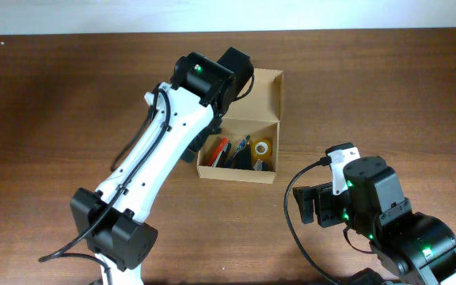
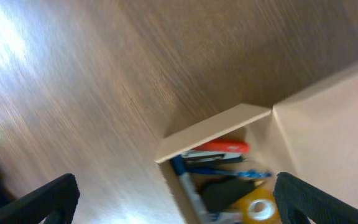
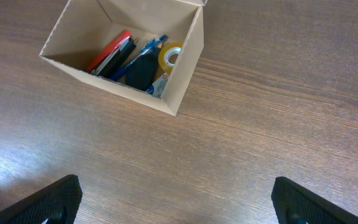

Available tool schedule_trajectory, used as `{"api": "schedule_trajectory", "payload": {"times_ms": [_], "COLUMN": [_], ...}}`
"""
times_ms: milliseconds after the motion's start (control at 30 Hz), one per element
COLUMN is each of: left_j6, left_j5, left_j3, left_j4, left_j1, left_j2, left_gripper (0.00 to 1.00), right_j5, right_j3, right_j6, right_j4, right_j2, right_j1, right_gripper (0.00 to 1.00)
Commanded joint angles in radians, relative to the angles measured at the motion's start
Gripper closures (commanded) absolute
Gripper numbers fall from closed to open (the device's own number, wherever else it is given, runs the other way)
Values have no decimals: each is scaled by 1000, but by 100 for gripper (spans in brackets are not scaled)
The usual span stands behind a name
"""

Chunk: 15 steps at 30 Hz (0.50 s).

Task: Pack container
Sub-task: 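Release the marker and lift the left gripper away from the box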

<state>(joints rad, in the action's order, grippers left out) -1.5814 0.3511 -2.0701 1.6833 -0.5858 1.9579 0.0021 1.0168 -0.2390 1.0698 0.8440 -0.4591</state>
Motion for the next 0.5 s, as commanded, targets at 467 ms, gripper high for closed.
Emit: {"api": "schedule_trajectory", "payload": {"times_ms": [467], "left_j6": [1085], "left_j5": [143], "left_j3": [4], "left_j4": [-238], "left_j1": [8], "left_j2": [-27], "left_gripper": [0], "right_j5": [10], "right_j3": [-3], "right_j6": [-4], "right_j4": [0], "right_j2": [-6], "right_j1": [-6], "right_gripper": [1]}}
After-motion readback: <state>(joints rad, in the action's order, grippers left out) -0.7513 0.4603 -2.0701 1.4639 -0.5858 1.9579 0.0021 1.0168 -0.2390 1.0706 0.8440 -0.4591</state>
